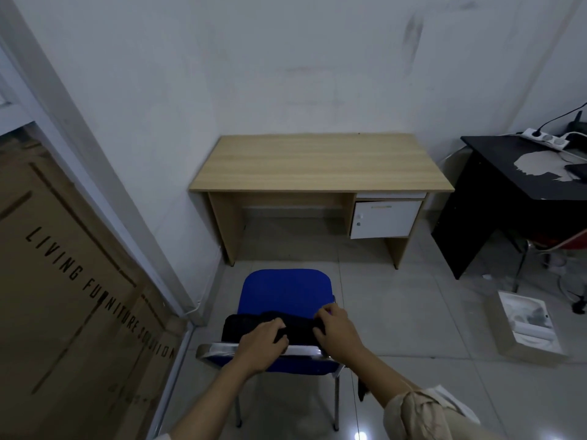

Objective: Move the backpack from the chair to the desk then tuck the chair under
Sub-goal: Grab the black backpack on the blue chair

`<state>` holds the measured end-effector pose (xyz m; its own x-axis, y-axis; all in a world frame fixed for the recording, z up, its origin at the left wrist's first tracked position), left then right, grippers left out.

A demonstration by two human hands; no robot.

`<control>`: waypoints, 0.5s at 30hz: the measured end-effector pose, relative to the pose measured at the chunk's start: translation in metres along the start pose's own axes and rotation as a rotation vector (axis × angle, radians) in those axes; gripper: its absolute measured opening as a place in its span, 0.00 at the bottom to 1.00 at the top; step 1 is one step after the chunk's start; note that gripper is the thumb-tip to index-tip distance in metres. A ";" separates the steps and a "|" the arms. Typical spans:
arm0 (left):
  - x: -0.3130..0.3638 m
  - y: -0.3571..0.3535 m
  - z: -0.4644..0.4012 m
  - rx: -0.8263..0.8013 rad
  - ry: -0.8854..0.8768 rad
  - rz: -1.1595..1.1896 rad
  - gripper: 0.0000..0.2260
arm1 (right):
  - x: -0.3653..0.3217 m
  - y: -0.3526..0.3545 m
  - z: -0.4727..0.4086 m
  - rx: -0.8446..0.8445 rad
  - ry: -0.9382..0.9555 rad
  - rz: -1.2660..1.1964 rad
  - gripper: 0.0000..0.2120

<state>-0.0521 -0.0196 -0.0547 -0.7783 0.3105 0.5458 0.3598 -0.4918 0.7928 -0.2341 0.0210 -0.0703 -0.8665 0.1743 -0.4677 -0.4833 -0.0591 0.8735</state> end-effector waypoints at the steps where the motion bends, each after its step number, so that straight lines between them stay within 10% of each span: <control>1: 0.001 0.001 -0.002 -0.012 0.030 0.065 0.03 | 0.003 0.002 0.000 0.074 -0.033 0.054 0.13; 8: 0.033 0.011 -0.028 -0.010 0.145 0.532 0.09 | 0.024 0.014 -0.012 0.130 -0.108 -0.202 0.11; 15: 0.080 0.024 -0.063 0.141 0.117 0.634 0.09 | 0.040 0.038 -0.036 -0.146 0.070 -0.315 0.33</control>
<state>-0.1378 -0.0577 -0.0090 -0.4411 -0.0988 0.8920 0.8246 -0.4370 0.3594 -0.2915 -0.0102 -0.0608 -0.6764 0.1393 -0.7233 -0.7363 -0.1537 0.6590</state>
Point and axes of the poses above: each hand's wrist, its own z-axis away from the middle knuckle, its own y-axis out of the back of the hand, x = y × z, the point moved 1 cm from there along -z, towards the middle knuckle, and after that the axes turned 1 degree about y, right-handed, at the moved point
